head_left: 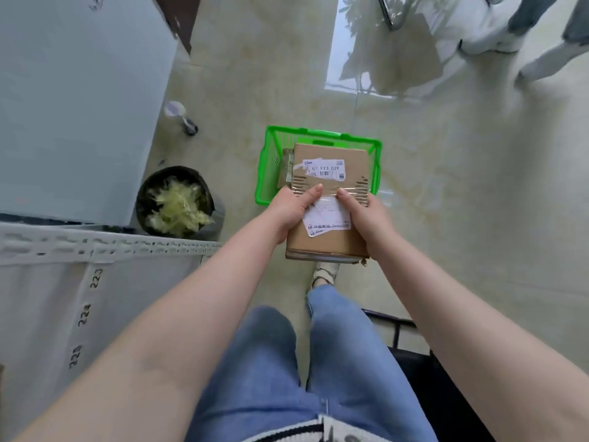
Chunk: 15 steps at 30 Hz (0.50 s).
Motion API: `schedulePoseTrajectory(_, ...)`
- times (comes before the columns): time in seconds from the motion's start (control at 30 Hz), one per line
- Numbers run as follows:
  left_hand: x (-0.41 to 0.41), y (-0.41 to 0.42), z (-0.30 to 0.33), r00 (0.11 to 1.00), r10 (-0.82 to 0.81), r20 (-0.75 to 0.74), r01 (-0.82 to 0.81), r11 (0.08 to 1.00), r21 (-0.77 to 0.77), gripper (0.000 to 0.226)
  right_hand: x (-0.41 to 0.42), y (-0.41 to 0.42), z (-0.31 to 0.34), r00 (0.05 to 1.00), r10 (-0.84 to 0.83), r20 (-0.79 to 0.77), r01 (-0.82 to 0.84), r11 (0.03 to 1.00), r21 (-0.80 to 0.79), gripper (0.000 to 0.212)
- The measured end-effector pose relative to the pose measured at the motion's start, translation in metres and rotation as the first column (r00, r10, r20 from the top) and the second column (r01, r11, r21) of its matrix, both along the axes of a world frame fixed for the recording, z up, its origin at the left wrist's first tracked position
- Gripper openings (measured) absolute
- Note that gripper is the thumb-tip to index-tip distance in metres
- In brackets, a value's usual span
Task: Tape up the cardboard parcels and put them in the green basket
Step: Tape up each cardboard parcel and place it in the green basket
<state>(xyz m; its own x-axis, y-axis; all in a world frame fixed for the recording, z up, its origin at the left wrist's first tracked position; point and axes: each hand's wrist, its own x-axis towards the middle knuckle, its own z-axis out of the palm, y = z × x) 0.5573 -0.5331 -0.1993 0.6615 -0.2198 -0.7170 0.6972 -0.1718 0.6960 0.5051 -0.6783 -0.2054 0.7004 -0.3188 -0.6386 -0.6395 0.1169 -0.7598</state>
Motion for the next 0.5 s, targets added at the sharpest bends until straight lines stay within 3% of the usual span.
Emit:
schedulePoseTrajectory(0.13,0.050,-0.035,-0.047,1.000,-0.016,0.017,0.014,0.994,0.112,0.050,0.052,-0.034,-0.043,0.999,0.006,-0.032,-0.006,1.000,-0.015,0.028)
schedulePoseTrajectory(0.27,0.095,-0.061,-0.120,0.992,-0.099,0.075,0.068,0.937,0.343,0.075,0.096,-0.055,-0.112,0.996,-0.036,-0.079,0.033,0.999,-0.040,0.034)
schedulePoseTrajectory(0.5,0.155,-0.081,-0.304,0.952,-0.293,0.094,0.221,0.865,0.451,0.071,0.156,-0.074,-0.290,0.993,-0.092,-0.076,0.084,0.992,-0.098,0.029)
